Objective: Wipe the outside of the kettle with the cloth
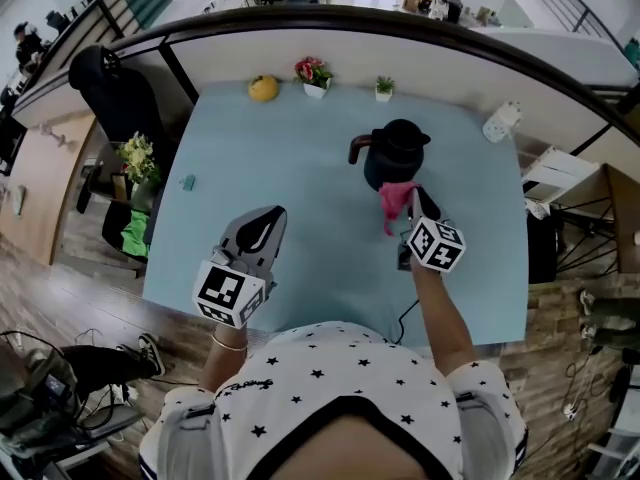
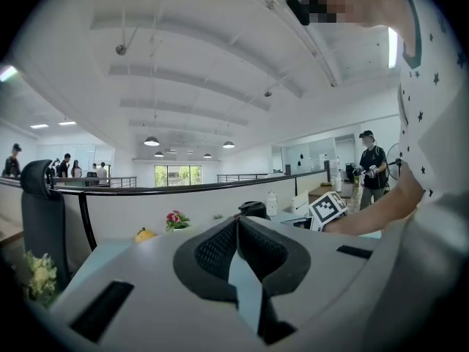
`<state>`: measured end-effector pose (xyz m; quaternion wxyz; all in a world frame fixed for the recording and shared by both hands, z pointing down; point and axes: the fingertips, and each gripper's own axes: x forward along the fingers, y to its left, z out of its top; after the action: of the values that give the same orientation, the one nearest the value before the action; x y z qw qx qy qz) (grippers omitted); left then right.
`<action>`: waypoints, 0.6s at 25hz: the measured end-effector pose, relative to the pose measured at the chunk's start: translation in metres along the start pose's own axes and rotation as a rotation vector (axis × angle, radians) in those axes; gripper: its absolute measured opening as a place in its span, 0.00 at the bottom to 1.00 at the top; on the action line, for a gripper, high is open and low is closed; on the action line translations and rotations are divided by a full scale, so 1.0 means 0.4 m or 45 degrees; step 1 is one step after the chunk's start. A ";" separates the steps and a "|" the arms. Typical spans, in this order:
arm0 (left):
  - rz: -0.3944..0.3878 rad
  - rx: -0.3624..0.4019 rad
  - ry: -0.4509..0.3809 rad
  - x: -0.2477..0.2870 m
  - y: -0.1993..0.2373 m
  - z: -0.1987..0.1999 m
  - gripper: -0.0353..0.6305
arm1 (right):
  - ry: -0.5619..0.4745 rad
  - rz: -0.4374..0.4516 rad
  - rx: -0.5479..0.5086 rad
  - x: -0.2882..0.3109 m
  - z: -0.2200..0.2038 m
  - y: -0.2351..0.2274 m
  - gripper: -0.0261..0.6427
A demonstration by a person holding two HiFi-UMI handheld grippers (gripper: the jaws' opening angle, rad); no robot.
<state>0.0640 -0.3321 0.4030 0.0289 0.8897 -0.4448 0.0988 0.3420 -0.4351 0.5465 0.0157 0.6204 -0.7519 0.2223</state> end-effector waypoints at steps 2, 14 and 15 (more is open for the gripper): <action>-0.005 0.000 -0.003 0.002 0.004 0.002 0.10 | -0.017 0.078 -0.048 -0.030 0.015 0.047 0.07; 0.012 -0.002 -0.014 -0.012 0.036 -0.007 0.10 | -0.075 0.323 -0.123 -0.143 0.071 0.232 0.07; 0.016 -0.003 -0.012 -0.015 0.039 -0.008 0.10 | -0.072 0.331 -0.128 -0.148 0.070 0.241 0.07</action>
<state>0.0477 -0.3362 0.4045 0.0271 0.8873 -0.4506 0.0942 0.2722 -0.3777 0.4732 -0.0035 0.5221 -0.8364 0.1670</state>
